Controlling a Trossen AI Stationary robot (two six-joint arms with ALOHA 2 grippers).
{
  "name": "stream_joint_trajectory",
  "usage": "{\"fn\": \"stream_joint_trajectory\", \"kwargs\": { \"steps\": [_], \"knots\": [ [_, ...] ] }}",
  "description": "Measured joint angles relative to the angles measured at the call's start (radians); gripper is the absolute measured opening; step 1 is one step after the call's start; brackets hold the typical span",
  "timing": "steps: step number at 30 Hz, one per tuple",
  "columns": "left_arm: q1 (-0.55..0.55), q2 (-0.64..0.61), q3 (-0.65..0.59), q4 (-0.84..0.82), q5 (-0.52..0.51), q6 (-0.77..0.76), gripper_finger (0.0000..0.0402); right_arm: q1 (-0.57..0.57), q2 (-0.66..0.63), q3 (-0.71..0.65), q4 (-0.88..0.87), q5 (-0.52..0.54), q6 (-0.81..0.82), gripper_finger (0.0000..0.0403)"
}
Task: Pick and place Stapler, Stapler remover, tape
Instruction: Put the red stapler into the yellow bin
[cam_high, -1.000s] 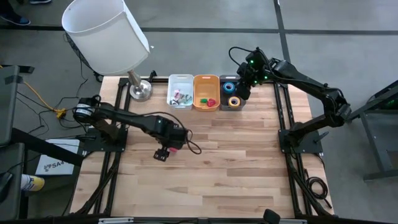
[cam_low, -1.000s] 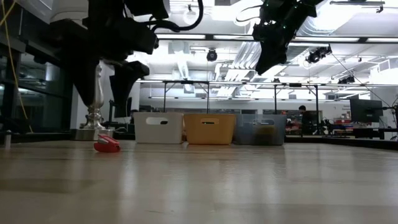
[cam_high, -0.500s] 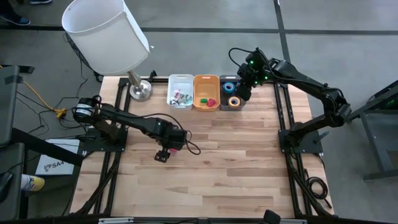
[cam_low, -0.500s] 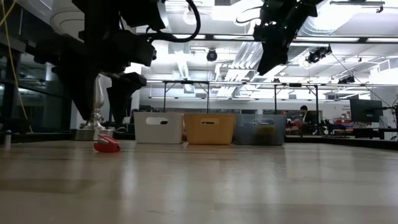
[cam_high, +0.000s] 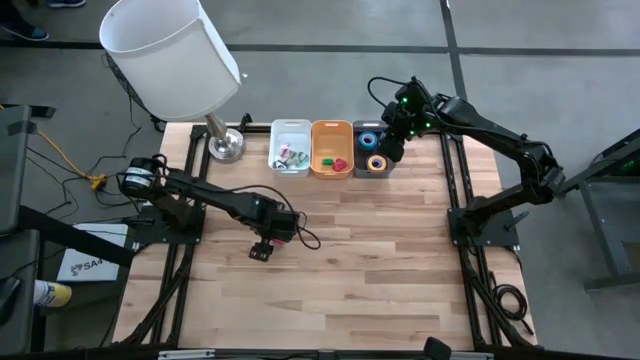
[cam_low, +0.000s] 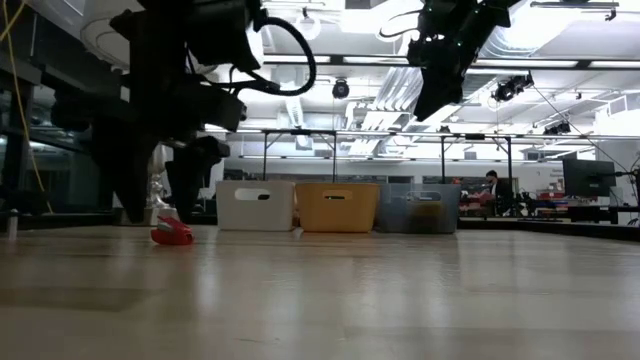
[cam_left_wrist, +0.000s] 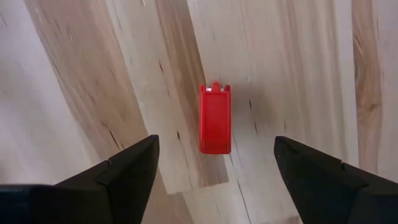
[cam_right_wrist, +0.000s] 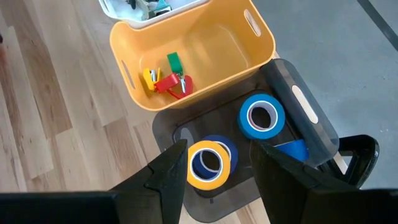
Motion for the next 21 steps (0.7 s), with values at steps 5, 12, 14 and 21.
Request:
{"fn": "stream_joint_trajectory", "kwargs": {
  "steps": [5,12,14,21],
  "knots": [
    [0.000,0.000,-0.003,0.035,-0.015,0.000,0.0273,0.000,0.000,0.000,0.000,0.000,0.000,0.0165],
    [0.000,0.052,-0.003,0.063,-0.018,0.007,0.0234,0.000,0.000,0.000,0.000,0.000,0.001,0.0165],
    [0.000,0.061,-0.003,0.068,-0.019,0.007,0.0230,0.000,0.000,0.000,0.000,0.000,0.001,0.0165],
    [0.000,0.063,-0.003,0.040,-0.026,0.007,0.0229,0.000,0.000,0.000,-0.005,0.000,0.001,0.0165]
  ]
}}
